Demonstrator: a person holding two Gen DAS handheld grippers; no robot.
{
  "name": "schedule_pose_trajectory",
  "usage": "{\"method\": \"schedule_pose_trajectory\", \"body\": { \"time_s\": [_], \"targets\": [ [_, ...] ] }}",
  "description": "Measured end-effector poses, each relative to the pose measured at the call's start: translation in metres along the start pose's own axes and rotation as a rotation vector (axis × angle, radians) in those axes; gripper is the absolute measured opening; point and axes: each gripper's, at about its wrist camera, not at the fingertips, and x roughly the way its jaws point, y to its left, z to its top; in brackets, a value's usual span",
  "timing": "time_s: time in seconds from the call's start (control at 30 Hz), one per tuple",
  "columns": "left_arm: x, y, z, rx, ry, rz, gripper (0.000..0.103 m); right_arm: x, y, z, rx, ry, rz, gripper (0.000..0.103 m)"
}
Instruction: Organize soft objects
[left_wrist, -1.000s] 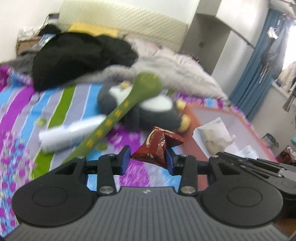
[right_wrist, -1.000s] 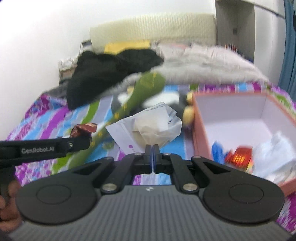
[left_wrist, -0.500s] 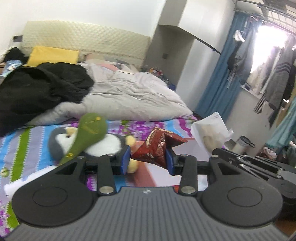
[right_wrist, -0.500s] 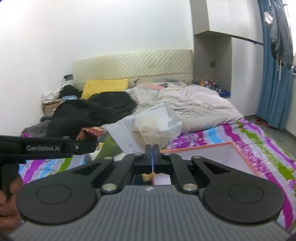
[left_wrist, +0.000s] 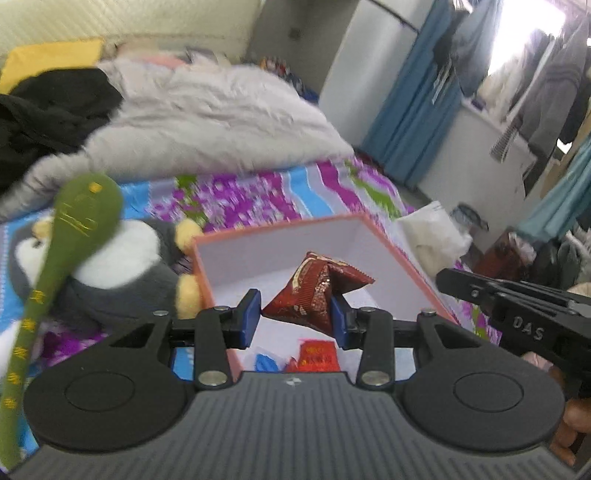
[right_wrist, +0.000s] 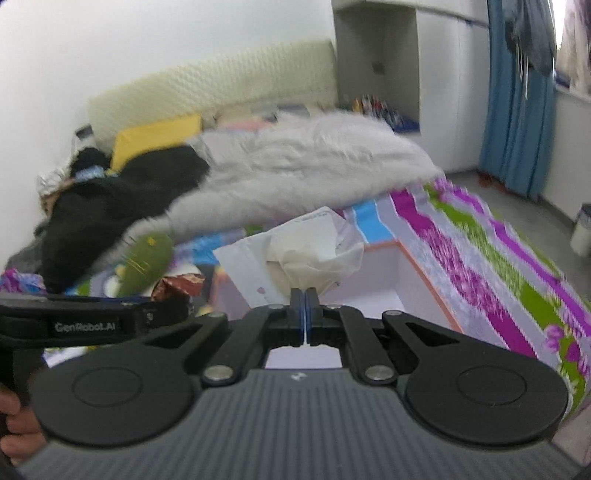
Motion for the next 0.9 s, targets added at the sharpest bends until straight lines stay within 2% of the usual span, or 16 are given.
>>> {"method": "schedule_pose_trajectory", "body": {
  "time_s": [0.13,0.33,0.47,0.63,0.77,0.9],
  "targets": [
    [0.049,-0.007,0.004,-0.029,0.101,-0.020,0.046,0.033,-0.023,-0.006,0.018,0.088,-0.025,0.005],
    [0.114,-0.017,0.008,-0.022,0.212,0.045,0.046,0.083,-0.054,-0.022,0.043,0.227,-0.079,0.004],
    [0.151,-0.011,0.007,-0.059,0.282,0.039,0.046,0.106,-0.071,-0.033,0.040,0.285,-0.120,0.004],
    [0.169,-0.011,0.003,-0.044,0.317,0.067,0.046,0.123,-0.084,-0.048,0.057,0.338,-0.136,0.004],
    [0.175,-0.012,0.001,-0.036,0.331,0.071,0.057,0.131,-0.092,-0.057,0.067,0.368,-0.129,0.004],
    [0.171,-0.014,0.000,-0.031,0.324,0.068,0.061,0.131,-0.094,-0.060,0.075,0.370,-0.121,0.005]
  ]
}}
